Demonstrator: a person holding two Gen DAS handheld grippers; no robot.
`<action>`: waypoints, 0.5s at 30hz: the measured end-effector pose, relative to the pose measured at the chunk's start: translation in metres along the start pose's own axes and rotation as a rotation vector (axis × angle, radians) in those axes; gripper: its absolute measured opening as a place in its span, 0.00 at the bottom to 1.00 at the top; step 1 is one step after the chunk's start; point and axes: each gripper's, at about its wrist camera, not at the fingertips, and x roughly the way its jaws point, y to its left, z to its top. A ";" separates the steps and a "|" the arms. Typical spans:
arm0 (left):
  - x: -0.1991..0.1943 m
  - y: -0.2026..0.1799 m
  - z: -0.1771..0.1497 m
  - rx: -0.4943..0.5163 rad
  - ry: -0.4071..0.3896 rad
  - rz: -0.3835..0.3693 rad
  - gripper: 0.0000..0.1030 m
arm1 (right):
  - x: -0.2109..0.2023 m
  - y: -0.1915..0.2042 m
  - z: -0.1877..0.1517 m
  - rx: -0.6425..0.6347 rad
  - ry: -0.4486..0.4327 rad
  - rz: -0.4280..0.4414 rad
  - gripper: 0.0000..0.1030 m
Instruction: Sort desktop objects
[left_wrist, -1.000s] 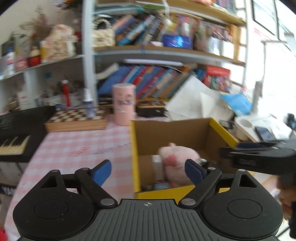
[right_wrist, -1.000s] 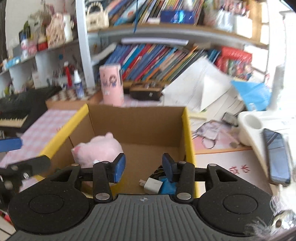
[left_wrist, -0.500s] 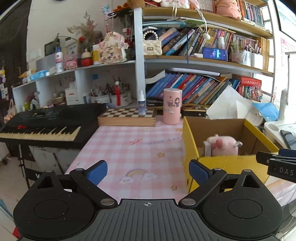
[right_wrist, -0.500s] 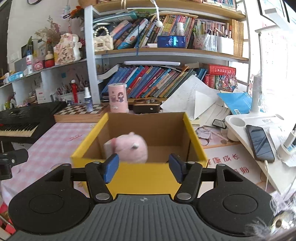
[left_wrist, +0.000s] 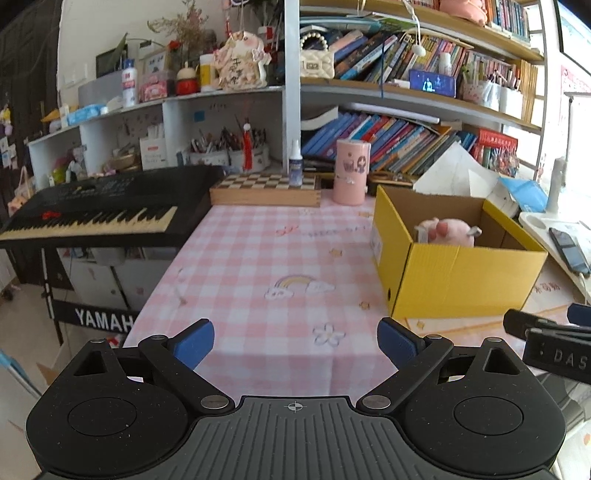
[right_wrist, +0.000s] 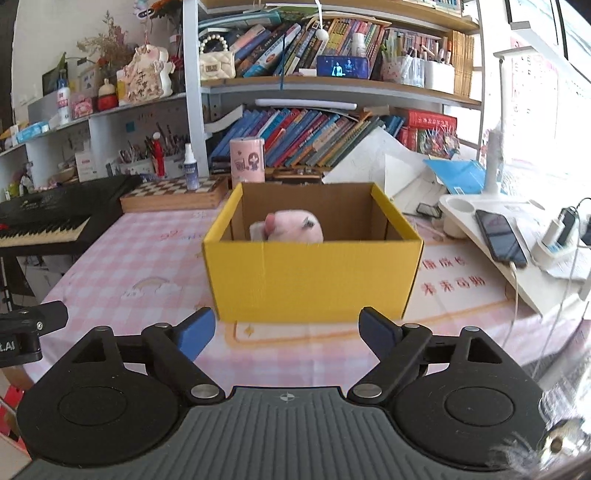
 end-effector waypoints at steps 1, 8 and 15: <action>-0.002 0.001 -0.002 0.003 0.003 -0.001 0.95 | -0.003 0.002 -0.003 -0.001 0.006 -0.001 0.86; -0.008 0.009 -0.017 0.026 0.041 -0.006 0.97 | -0.019 0.013 -0.018 0.010 0.034 -0.009 0.98; -0.018 0.013 -0.026 0.036 0.043 -0.017 0.97 | -0.033 0.020 -0.032 0.032 0.063 -0.020 1.00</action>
